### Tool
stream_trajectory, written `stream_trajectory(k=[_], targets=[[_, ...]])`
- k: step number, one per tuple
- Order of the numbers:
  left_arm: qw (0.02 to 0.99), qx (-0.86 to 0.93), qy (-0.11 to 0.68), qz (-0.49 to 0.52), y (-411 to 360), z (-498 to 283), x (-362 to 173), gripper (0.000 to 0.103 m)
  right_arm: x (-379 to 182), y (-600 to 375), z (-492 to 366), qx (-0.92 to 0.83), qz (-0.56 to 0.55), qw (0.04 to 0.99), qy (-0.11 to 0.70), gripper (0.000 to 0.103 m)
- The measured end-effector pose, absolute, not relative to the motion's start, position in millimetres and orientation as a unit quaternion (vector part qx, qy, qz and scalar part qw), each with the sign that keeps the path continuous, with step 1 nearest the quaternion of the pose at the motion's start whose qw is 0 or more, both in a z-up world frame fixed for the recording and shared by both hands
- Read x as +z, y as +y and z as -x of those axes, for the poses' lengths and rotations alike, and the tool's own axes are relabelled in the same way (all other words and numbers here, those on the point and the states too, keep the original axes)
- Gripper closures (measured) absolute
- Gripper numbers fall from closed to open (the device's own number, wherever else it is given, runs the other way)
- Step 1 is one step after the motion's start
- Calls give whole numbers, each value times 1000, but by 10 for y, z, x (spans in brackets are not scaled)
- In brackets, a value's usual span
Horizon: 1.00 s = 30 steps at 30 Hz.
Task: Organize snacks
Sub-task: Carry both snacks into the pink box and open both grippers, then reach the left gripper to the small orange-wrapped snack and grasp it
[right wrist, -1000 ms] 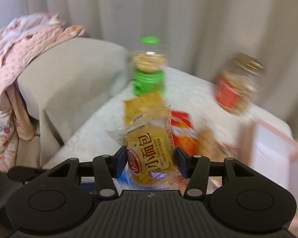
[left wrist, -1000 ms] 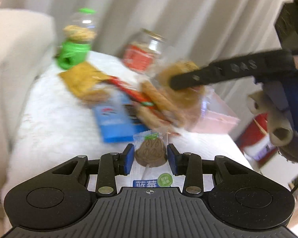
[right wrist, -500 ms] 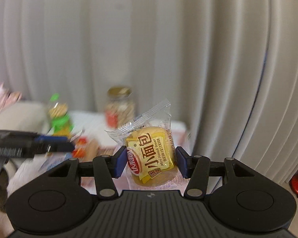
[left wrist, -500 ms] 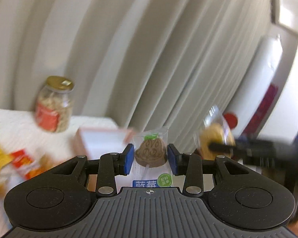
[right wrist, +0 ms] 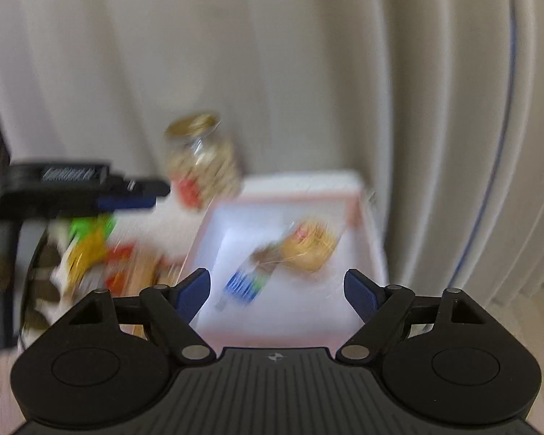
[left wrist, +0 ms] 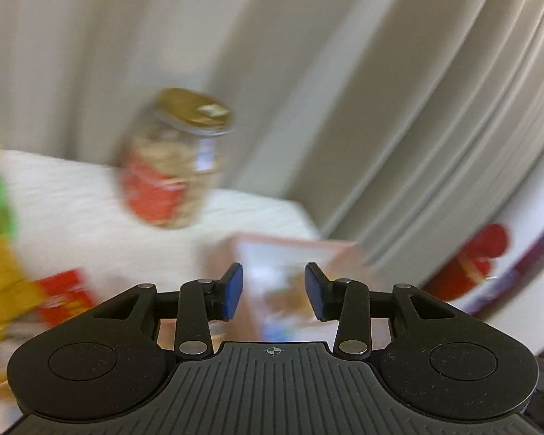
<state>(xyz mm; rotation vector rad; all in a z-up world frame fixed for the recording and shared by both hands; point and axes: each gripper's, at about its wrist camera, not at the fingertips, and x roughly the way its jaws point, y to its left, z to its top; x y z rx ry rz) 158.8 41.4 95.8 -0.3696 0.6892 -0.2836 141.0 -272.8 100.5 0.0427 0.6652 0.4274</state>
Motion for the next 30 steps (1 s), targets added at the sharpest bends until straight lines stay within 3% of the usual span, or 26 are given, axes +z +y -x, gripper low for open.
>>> stream_trajectory(k=[8, 13, 24, 30], targets=[[918, -93, 369, 112, 590, -1153, 731, 60, 425, -2122, -1398, 256, 2, 888, 382, 21], [916, -93, 379, 90, 738, -871, 735, 60, 352, -1920, -1516, 247, -10, 889, 386, 21], [900, -94, 405, 128, 1159, -801, 473, 61, 198, -1503, -1477, 254, -9, 880, 402, 21], [895, -127, 395, 165, 1373, -694, 497, 67, 145, -1167, -1374, 293, -11, 861, 416, 23]])
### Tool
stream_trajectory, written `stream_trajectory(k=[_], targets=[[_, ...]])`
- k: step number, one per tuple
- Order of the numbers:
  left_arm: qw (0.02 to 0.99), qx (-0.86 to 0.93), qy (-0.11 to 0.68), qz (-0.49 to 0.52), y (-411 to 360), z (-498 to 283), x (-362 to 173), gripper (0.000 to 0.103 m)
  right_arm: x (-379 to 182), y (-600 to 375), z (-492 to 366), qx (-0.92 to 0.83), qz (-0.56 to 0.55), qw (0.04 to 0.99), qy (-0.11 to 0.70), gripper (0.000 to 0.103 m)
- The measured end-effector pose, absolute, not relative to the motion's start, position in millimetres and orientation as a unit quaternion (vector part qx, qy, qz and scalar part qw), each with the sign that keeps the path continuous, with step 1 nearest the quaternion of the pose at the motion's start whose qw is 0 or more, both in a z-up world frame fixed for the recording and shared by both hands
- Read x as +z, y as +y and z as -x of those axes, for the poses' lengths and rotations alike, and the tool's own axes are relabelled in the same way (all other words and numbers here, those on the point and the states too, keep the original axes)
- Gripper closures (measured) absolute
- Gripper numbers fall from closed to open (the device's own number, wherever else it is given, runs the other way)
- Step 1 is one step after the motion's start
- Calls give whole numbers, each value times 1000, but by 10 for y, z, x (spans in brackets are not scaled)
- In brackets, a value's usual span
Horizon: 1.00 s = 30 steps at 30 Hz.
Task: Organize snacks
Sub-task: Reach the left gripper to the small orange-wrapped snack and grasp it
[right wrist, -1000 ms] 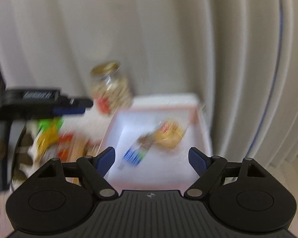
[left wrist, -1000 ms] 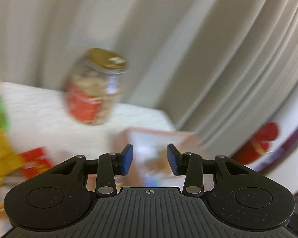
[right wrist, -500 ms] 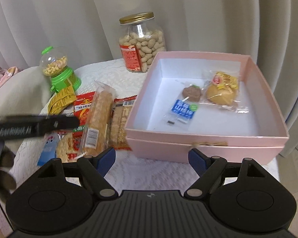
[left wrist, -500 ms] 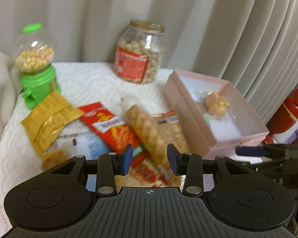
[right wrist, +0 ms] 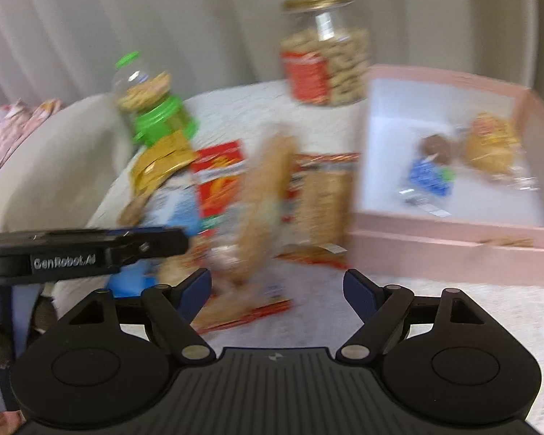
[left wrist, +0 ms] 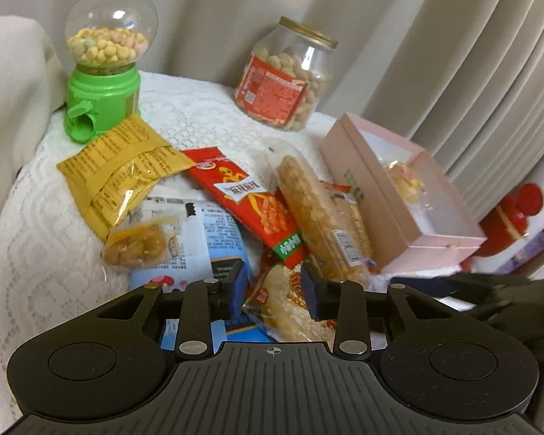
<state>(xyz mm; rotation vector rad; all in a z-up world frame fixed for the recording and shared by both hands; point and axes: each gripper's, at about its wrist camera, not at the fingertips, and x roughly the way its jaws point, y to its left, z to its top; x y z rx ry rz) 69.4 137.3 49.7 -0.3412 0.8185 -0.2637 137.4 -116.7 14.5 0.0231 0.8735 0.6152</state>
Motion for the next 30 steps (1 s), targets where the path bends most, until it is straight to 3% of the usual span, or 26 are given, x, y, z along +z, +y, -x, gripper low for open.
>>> stream_trajectory(k=[5, 11, 23, 30], targets=[[894, -129, 392, 174, 1467, -627, 507, 68, 56, -832, -1245, 304, 19, 853, 424, 36], [897, -122, 389, 169, 1479, -592, 497, 68, 159, -837, -1185, 296, 39, 858, 418, 66], [898, -130, 404, 116, 1231, -522, 426, 67, 329, -1102, -1139, 270, 44, 873, 403, 64], [905, -133, 377, 144, 1397, -399, 572, 67, 615, -930, -1287, 289, 28, 876, 385, 48]])
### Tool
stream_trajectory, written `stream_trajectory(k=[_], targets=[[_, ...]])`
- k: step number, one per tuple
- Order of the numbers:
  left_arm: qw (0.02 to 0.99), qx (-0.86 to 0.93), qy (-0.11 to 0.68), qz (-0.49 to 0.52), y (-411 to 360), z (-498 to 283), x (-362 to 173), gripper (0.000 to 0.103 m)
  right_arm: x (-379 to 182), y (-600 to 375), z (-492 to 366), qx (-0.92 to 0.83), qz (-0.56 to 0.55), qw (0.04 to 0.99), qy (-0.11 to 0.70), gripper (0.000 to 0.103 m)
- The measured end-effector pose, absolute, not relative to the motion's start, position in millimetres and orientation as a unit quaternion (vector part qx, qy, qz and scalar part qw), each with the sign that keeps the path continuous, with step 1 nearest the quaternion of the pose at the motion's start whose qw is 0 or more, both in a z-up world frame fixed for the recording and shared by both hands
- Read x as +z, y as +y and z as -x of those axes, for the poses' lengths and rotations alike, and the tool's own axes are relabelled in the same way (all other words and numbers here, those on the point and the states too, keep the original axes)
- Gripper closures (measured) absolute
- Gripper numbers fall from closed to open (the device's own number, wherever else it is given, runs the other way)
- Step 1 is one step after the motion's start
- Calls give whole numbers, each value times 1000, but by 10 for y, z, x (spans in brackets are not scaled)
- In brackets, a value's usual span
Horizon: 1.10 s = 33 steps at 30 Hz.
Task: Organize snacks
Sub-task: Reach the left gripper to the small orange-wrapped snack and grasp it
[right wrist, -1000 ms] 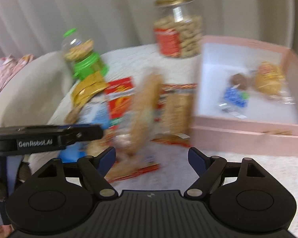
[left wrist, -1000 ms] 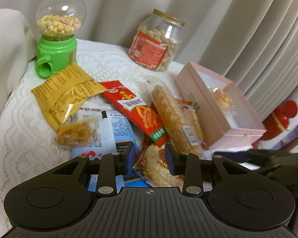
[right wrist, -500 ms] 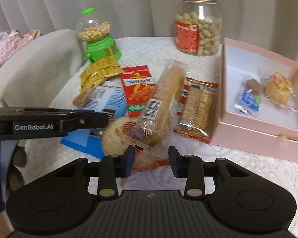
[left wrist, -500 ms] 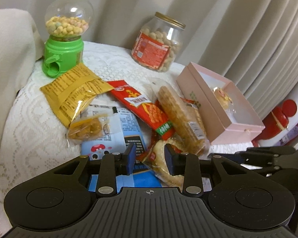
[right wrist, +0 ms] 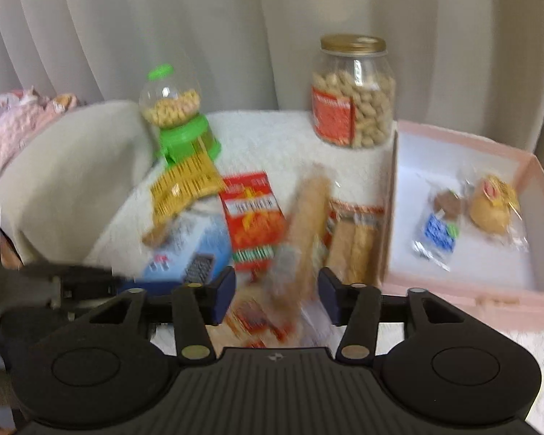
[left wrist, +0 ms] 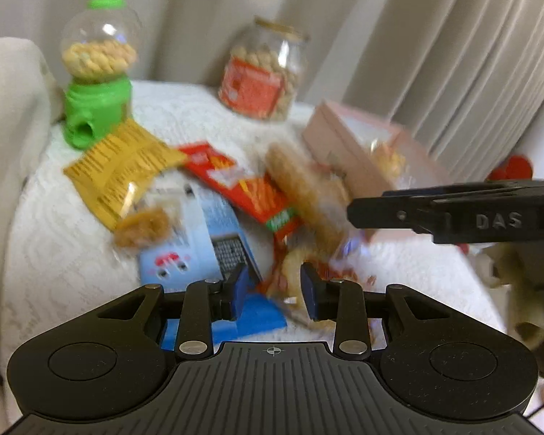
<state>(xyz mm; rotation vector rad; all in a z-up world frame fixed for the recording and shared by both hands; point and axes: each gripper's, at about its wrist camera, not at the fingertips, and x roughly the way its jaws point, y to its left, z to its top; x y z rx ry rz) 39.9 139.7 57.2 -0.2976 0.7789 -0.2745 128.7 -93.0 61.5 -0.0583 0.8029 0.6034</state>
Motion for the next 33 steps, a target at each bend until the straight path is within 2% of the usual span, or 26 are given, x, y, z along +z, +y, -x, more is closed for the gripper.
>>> stream_trajectory(k=[3, 8, 16, 21, 27, 29, 31, 33], targets=[[914, -98, 354, 174, 1642, -389, 650, 67, 705, -830, -1409, 296, 26, 876, 380, 42], [924, -48, 324, 198, 1902, -709, 793, 67, 633, -532, -1689, 290, 41, 872, 393, 40], [906, 7, 391, 163, 2108, -1365, 718, 67, 480, -489, -1715, 316, 42, 851, 416, 40], [885, -18, 433, 172, 2092, -1139, 616, 67, 455, -642, -1601, 340, 56, 843, 414, 37], [873, -22, 472, 124, 1872, -794, 480, 67, 427, -527, -1691, 333, 76, 849, 404, 34], [873, -23, 472, 123, 1886, -722, 404, 58, 465, -430, -1778, 335, 62, 848, 406, 33], [872, -27, 468, 141, 1945, -640, 383, 57, 488, -325, -1858, 344, 43, 839, 420, 33], [875, -33, 457, 156, 2000, -519, 394, 61, 494, -197, -1936, 351, 25, 826, 441, 33]])
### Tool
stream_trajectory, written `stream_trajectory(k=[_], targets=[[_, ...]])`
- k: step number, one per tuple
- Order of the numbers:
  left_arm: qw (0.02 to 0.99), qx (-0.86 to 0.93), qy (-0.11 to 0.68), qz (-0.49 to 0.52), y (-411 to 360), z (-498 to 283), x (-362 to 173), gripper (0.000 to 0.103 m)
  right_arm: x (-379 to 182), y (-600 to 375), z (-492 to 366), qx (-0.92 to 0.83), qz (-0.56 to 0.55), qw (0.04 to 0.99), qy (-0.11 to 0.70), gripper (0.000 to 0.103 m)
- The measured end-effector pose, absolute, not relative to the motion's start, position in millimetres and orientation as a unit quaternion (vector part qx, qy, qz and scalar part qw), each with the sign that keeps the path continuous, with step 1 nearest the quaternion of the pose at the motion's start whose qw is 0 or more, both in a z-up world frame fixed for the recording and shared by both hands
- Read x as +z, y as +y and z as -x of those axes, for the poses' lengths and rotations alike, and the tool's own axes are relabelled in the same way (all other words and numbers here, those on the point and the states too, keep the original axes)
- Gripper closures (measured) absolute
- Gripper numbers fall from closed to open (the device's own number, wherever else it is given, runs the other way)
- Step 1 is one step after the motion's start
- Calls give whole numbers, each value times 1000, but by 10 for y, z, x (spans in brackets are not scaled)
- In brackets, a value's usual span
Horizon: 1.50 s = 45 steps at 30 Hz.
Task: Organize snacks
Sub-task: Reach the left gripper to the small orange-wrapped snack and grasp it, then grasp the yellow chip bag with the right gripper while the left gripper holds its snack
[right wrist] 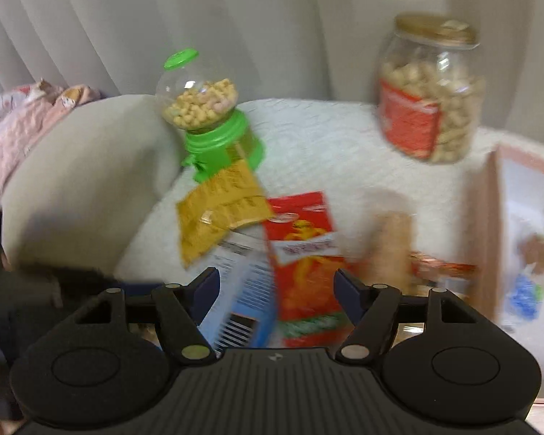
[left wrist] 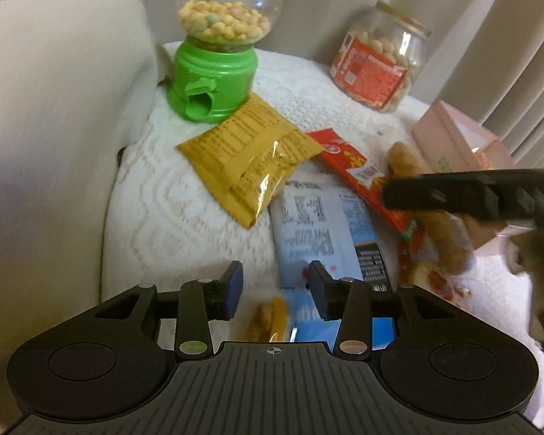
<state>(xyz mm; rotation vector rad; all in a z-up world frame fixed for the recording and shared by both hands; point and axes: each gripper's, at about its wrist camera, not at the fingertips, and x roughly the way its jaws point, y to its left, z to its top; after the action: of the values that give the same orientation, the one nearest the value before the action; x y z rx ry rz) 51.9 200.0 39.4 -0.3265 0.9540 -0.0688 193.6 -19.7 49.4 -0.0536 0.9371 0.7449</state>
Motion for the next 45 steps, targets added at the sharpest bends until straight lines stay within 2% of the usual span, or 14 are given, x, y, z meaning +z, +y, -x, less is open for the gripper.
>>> stream_trajectory(k=[5, 10, 15, 21, 22, 23, 25, 26, 29, 32, 34, 42, 44, 45], targets=[[891, -32, 419, 169, 2109, -283, 489, 62, 452, 307, -2152, 347, -11, 795, 497, 32], [898, -17, 420, 131, 2052, -122, 484, 62, 234, 805, -2404, 292, -74, 770, 562, 31], [895, -25, 428, 126, 2056, 73, 426, 62, 164, 1178, -2444, 208, -68, 797, 563, 9], [896, -25, 423, 131, 2106, 224, 384, 62, 158, 1443, -2276, 165, -8, 826, 539, 8], [897, -26, 421, 130, 2105, 237, 384, 62, 160, 1466, -2238, 165, 3, 829, 534, 9], [898, -24, 420, 131, 2102, 247, 384, 62, 171, 1477, -2189, 164, 18, 833, 528, 17], [899, -29, 417, 132, 2110, 266, 385, 62, 214, 1434, -2090, 182, 33, 835, 519, 27], [899, -31, 415, 132, 2115, 279, 383, 62, 250, 1384, -2042, 196, 34, 831, 519, 47], [901, -37, 411, 131, 2118, 302, 385, 62, 422, 1146, -1891, 234, 27, 823, 517, 55], [906, -44, 403, 122, 2086, 295, 366, 63, 583, 925, -1741, 254, 30, 823, 507, 77], [912, -46, 392, 110, 2034, 300, 350, 64, 671, 730, -1639, 262, 24, 825, 501, 83], [921, -49, 357, 149, 2089, 364, 294, 66, 660, -104, -1264, 253, 8, 833, 493, 84], [924, -57, 351, 143, 2018, 400, 371, 66, 623, -281, -1189, 253, 12, 830, 498, 81], [926, -61, 347, 134, 1959, 418, 426, 66, 610, -365, -1163, 254, 17, 832, 494, 75]])
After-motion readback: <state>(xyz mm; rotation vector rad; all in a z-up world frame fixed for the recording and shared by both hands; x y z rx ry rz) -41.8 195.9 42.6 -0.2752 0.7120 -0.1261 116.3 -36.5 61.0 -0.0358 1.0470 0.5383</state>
